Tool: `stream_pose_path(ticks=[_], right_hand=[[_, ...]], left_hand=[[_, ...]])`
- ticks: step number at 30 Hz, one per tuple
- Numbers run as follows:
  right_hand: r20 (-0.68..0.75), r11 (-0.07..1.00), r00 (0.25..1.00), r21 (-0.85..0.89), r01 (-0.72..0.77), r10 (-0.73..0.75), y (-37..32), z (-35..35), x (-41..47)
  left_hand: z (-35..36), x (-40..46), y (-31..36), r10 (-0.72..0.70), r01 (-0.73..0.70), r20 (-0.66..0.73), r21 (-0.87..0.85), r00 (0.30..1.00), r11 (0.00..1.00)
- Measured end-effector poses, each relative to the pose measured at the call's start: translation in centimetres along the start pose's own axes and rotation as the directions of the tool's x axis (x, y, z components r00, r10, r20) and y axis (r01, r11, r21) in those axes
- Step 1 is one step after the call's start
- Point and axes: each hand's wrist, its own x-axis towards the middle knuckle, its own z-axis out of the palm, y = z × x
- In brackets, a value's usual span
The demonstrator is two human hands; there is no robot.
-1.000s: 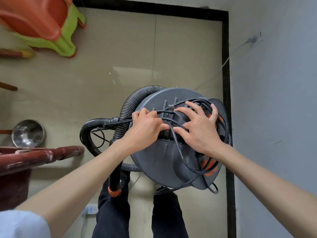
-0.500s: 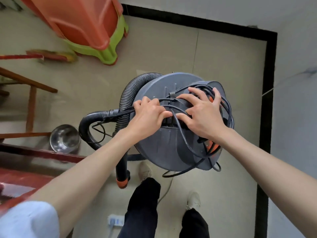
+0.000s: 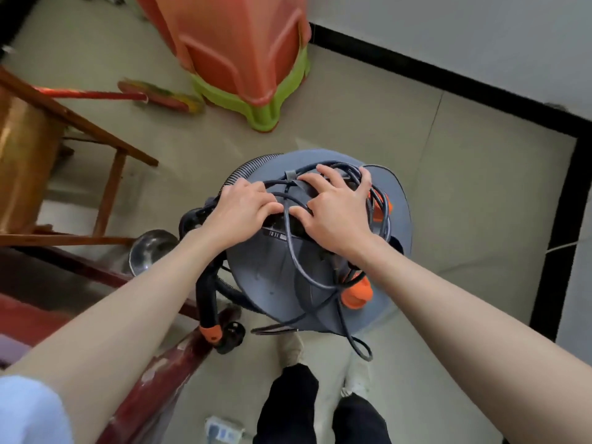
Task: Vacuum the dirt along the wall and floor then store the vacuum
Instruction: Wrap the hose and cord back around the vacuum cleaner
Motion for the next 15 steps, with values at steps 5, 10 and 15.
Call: stream_pose_path(ticks=[5, 10, 15], right_hand=[[0.002, 0.998, 0.998, -0.003, 0.057, -0.057, 0.2, -1.3, 0.8], [0.029, 0.986, 0.994, -0.120, 0.112, -0.109, 0.0, -0.9, -0.5], [-0.045, 0.982, 0.985, -0.106, 0.159, -0.164, 0.4, 0.1, -0.5]], left_hand=[[-1.1, 0.4, -1.4, 0.001, -0.001, -0.042, -0.010, 0.999, 1.000], [-1.9, 1.3, -2.4, -0.038, 0.039, -0.075, 0.008, 0.996, 0.999], [-2.5, 2.1, -3.5, -0.014, 0.013, -0.092, -0.006, 0.996, 1.000]])
